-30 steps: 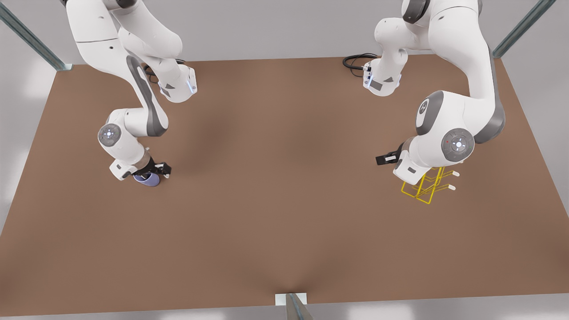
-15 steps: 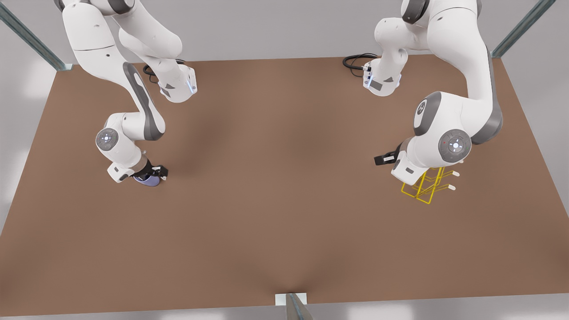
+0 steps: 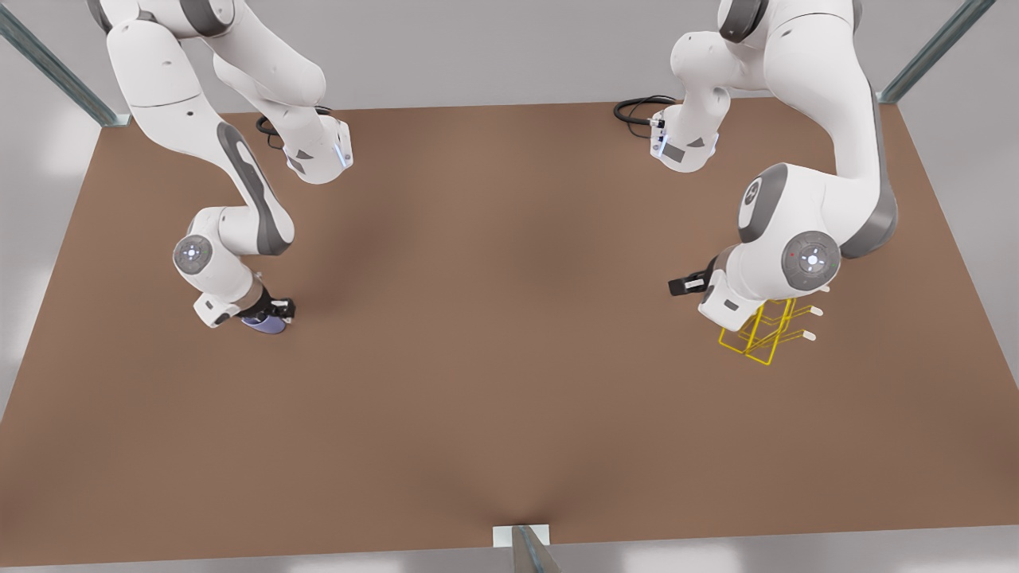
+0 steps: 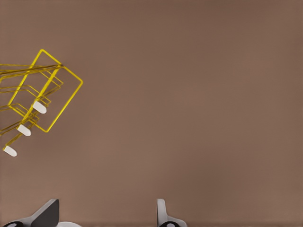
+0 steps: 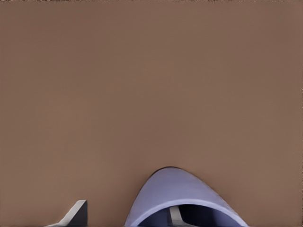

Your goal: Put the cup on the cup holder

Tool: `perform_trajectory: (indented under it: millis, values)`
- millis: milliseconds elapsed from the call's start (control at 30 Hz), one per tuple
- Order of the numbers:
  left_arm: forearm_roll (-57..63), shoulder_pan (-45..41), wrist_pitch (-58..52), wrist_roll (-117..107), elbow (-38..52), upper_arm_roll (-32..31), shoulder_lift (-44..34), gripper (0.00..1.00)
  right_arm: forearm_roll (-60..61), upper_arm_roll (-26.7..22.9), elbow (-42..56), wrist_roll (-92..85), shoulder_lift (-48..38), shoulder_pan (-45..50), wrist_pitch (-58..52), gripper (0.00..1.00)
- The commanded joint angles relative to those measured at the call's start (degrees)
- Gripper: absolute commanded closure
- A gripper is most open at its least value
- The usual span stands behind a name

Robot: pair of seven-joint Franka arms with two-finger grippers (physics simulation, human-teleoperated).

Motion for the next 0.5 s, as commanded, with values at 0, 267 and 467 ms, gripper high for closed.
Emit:
perform_trajectory:
  millis: [0, 267, 467]
  values:
    - [0.0, -0.1, 0.0, -1.0, 0.0, 0.0, -0.1, 0.00, -0.6, 0.0, 0.0, -0.2, -0.3, 0.0, 0.5, 0.79]
    - [0.1, -0.7, 0.0, -1.7, 0.0, 0.0, 0.3, 0.00, -0.6, 0.0, 0.1, -0.2, -0.3, 0.0, 0.5, 0.79]
    - [0.2, -0.8, 0.0, -2.3, 0.1, 0.0, 0.3, 0.00, -0.6, 0.3, 2.0, -0.1, -2.7, 0.0, -6.1, 0.79]
